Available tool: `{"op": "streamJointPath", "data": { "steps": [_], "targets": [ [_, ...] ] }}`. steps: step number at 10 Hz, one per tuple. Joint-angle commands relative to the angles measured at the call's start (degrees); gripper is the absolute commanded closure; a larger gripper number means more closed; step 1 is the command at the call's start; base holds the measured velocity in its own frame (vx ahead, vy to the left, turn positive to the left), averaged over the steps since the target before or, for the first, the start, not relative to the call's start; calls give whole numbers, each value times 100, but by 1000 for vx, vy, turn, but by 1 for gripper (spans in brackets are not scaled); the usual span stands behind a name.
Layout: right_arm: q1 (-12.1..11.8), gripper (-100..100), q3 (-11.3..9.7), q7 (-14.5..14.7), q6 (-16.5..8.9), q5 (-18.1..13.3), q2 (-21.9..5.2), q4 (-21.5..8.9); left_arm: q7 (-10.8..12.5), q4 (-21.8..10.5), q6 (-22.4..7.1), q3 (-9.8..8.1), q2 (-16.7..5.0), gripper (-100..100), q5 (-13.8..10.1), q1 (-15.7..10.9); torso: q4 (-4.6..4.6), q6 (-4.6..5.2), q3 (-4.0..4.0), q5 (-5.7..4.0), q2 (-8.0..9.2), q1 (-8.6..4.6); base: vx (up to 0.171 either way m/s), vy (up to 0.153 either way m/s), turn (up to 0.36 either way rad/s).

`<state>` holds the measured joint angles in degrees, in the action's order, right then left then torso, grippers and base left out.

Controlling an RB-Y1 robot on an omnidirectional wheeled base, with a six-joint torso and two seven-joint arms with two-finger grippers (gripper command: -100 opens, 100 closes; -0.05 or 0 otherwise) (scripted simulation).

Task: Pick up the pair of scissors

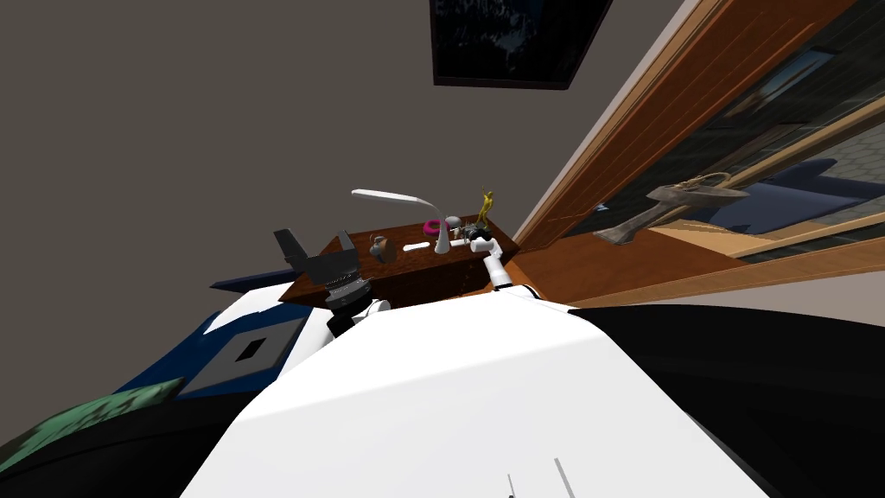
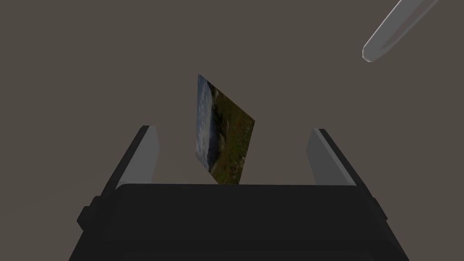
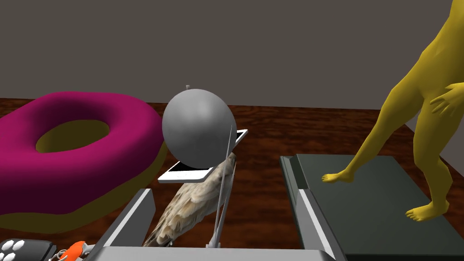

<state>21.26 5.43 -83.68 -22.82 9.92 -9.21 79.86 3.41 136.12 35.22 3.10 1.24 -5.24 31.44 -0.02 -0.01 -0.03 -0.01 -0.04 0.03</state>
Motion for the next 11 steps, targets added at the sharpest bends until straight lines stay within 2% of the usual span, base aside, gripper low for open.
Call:
{"op": "streamJointPath", "data": {
  "steps": [1,4,5,6,8,10,11],
  "targets": [
    [104,-100,24,-19,-286,-2,10,11,0,0,0,0,0,0,0,0,0,0,0,0,0,0,-4,1,-31],
    [294,-100,69,-50,-729,-5,30,15,0,0,0,0,0,0,0,0,0,0,0,0,0,-1,-6,0,-33],
    [294,-100,69,-50,-769,-5,30,15,0,0,0,0,0,0,0,0,0,0,0,0,1,-1,-4,-2,-15],
    [388,-100,92,-63,-993,-6,42,16,0,0,0,0,0,0,0,0,0,0,0,0,0,-2,-4,-3,-35],
    [480,-100,115,-76,-1237,-7,56,15,0,0,0,0,0,0,0,0,0,1,0,0,0,-2,-5,-4,-36],
    [657,-100,162,-95,-1603,-10,88,10,0,0,0,0,0,0,0,0,0,0,0,-1,0,-3,-5,-6,-42],
    [657,-100,162,-95,-1689,-10,88,10,0,0,0,0,0,0,0,0,0,0,0,-1,0,-3,-4,-6,-17]
  ]
}}
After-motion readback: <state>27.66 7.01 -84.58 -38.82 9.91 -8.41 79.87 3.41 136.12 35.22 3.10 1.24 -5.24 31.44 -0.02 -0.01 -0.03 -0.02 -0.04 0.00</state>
